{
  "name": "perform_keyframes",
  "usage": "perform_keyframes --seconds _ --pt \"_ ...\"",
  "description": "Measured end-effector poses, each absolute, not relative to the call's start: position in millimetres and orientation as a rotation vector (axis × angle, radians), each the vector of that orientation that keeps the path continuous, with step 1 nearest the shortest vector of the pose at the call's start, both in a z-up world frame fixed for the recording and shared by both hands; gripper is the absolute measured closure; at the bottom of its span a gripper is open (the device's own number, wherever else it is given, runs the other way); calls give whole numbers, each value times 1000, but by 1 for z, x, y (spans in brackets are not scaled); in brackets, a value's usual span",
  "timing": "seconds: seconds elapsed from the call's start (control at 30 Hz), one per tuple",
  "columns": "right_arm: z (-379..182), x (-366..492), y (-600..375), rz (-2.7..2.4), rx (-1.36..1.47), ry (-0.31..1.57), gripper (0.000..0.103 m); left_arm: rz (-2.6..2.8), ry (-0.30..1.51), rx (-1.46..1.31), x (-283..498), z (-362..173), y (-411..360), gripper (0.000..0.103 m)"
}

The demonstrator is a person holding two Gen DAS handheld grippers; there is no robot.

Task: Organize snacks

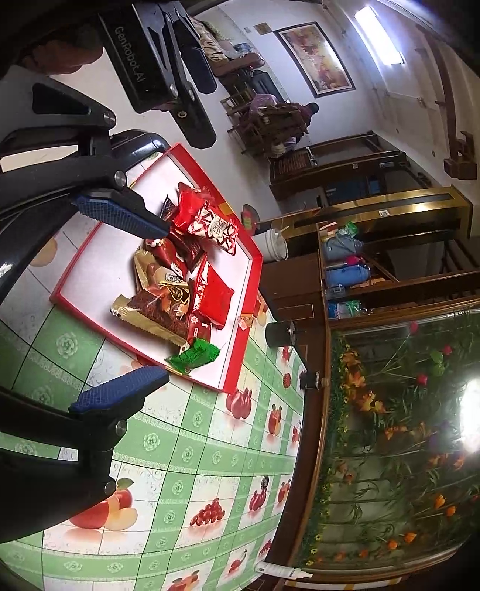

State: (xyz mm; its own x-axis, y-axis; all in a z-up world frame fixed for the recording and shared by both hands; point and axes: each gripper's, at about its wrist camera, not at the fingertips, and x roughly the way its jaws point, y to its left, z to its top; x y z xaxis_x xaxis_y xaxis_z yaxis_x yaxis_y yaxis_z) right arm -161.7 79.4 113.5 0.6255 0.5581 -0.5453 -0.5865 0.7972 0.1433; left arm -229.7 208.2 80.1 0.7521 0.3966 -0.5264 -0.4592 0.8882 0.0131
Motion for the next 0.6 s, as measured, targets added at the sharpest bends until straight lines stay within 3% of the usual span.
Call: perform_keyframes --seconds 0.6 --pt "116 -157 80 667 -54 601 30 466 549 -107 -224 83 200 13"
